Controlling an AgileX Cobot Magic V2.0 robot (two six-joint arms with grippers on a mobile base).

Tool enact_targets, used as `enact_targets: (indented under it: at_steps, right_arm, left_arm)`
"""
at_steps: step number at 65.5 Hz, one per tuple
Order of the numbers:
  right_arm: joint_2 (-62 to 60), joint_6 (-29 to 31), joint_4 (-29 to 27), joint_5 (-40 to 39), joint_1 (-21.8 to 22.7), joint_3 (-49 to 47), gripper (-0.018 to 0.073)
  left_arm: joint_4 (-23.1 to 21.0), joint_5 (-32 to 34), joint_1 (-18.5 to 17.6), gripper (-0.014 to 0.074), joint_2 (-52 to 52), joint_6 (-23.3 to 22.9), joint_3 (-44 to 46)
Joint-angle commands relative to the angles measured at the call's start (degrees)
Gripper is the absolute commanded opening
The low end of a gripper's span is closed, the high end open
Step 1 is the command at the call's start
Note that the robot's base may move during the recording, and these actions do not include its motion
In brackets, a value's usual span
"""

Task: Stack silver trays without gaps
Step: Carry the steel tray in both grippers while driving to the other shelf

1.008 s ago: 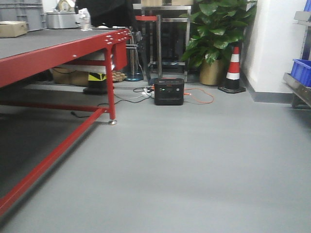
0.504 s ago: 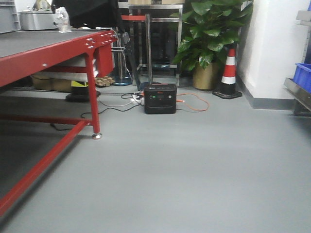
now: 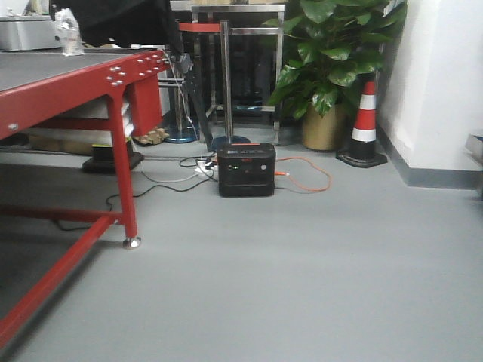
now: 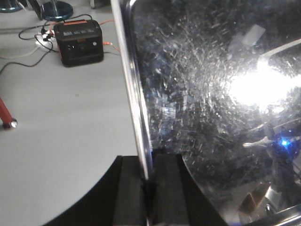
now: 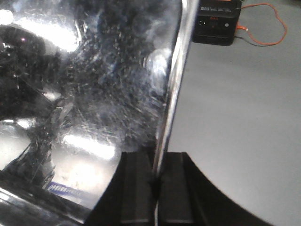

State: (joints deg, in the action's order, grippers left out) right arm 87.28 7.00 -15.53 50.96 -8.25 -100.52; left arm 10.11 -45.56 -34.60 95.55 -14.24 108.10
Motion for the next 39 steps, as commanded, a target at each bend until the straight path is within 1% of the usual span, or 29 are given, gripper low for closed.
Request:
enact_targets:
  at_steps: [1, 32, 39]
  right_arm:
    - [-0.52, 1.12, -3.27, -2.58, -0.56, -0.81, -0.0070]
    - [-0.52, 1.12, -3.27, -3.38, -0.56, -0.81, -0.0070]
    - [-0.52, 1.12, -3.27, -3.69, -0.56, -0.81, -0.0070]
  left_arm:
    - [-1.76, 3.39, -0.43, -0.0008, -0.49, 0.67, 0.49]
    - [-1.77, 3.69, -0.43, -0.0008, -0.49, 0.67, 0.49]
    - [-0.69, 3.69, -0.43, -0.0008, -0.49, 0.67, 0.49]
